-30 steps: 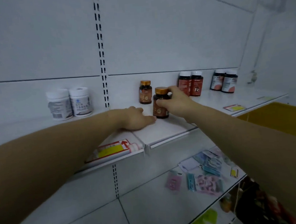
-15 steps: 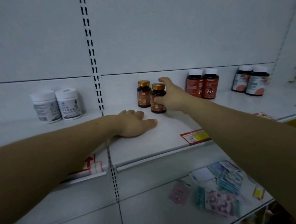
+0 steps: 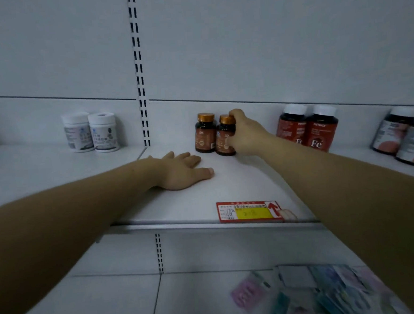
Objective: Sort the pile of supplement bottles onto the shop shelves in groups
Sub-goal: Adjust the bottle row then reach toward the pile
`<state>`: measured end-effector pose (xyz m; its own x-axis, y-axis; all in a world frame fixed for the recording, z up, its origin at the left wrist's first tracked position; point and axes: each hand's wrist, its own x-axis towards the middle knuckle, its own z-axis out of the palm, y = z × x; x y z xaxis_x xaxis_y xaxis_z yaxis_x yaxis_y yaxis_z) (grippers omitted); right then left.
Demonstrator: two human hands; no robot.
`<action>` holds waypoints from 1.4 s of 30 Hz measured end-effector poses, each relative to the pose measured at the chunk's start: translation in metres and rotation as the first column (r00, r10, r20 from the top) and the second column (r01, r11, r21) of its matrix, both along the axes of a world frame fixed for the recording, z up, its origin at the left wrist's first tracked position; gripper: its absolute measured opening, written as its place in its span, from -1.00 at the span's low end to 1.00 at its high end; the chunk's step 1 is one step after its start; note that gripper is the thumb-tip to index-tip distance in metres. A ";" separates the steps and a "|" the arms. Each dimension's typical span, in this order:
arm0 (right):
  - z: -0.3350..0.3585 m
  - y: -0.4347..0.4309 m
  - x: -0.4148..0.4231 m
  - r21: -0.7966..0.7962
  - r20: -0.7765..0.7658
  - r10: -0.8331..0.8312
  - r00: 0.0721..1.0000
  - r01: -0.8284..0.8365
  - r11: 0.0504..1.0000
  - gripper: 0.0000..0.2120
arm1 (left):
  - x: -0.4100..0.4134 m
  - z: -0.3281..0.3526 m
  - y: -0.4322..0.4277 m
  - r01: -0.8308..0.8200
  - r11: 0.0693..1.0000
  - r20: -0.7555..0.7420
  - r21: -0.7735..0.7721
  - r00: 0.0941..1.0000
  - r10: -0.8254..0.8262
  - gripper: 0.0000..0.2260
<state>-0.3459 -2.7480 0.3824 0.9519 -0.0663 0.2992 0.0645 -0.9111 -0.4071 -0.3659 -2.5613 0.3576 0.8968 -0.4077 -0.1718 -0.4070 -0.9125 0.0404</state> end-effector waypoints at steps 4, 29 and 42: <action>-0.004 -0.007 0.013 -0.029 0.037 0.022 0.999 -0.021 0.999 -0.44 | -0.002 -0.001 -0.002 -0.042 0.999 -0.005 -0.023 0.999 0.042 -0.30; 0.067 0.287 -0.057 -0.235 0.033 0.492 0.870 -0.472 0.850 -0.42 | -0.118 0.048 0.241 -0.319 0.864 0.190 -0.390 0.890 0.414 -0.49; 0.029 0.687 -0.185 -0.207 -0.083 0.874 0.479 -0.866 0.455 -0.44 | -0.306 -0.003 0.571 -0.723 0.577 0.122 -0.381 0.579 0.806 -0.55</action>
<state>-0.5311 -2.0610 0.4112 0.4708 0.8527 0.2261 0.8780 -0.4281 -0.2140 -0.6720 -1.9899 0.3549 0.8788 0.4651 0.1069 0.4087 -0.8491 0.3347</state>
